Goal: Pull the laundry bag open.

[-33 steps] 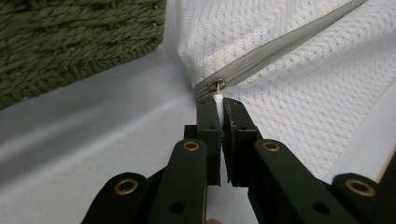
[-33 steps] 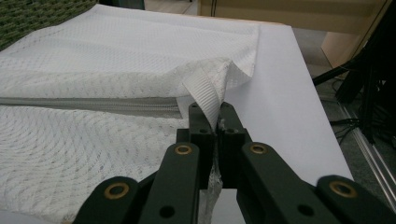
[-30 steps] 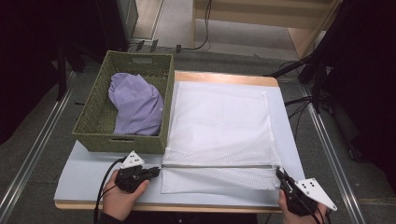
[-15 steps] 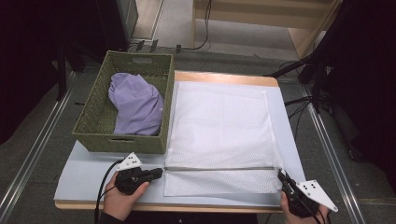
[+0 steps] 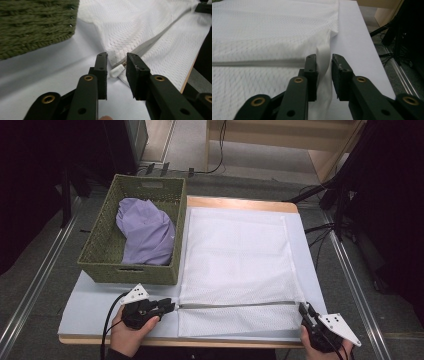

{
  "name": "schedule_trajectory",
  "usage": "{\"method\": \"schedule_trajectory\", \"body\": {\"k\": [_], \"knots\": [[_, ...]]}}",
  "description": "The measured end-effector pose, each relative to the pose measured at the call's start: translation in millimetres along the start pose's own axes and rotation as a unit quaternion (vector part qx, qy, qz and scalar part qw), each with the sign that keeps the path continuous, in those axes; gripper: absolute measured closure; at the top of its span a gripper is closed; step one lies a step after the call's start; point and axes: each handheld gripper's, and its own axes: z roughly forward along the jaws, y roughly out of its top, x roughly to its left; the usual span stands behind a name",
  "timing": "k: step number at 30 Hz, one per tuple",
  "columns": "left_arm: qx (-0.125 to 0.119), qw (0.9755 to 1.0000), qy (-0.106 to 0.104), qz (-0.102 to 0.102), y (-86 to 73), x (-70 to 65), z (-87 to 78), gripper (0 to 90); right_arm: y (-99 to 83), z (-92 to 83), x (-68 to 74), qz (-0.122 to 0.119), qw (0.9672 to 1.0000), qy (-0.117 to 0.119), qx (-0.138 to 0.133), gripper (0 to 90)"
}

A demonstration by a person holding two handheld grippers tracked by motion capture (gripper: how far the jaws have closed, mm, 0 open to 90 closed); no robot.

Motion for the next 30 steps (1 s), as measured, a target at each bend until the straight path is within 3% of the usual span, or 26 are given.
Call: {"method": "schedule_trajectory", "body": {"k": [8, 17, 23, 30], "knots": [[-0.017, 0.9998, 0.013, -0.005, 0.3, 3.3, -5.7, 63.8, 0.0, -3.5, -8.3, 0.02, 0.9996, -0.012, -0.013, 59.4], [-0.037, 0.9991, 0.019, 0.002, 2.5, 0.5, -11.8, 64.0, 10.9, -16.5, -9.5, 0.019, 0.9989, -0.013, -0.041, 55.2], [-0.044, 0.9988, 0.016, 0.013, 8.7, -9.1, -8.4, 67.7, 21.2, -20.3, -0.4, 0.003, 0.9987, 0.015, -0.048, 59.4], [-0.026, 0.9989, 0.006, 0.039, 14.1, -25.8, 5.8, 78.3, 28.8, -19.4, 19.6, -0.023, 0.9962, 0.065, -0.054, 65.7]]}}
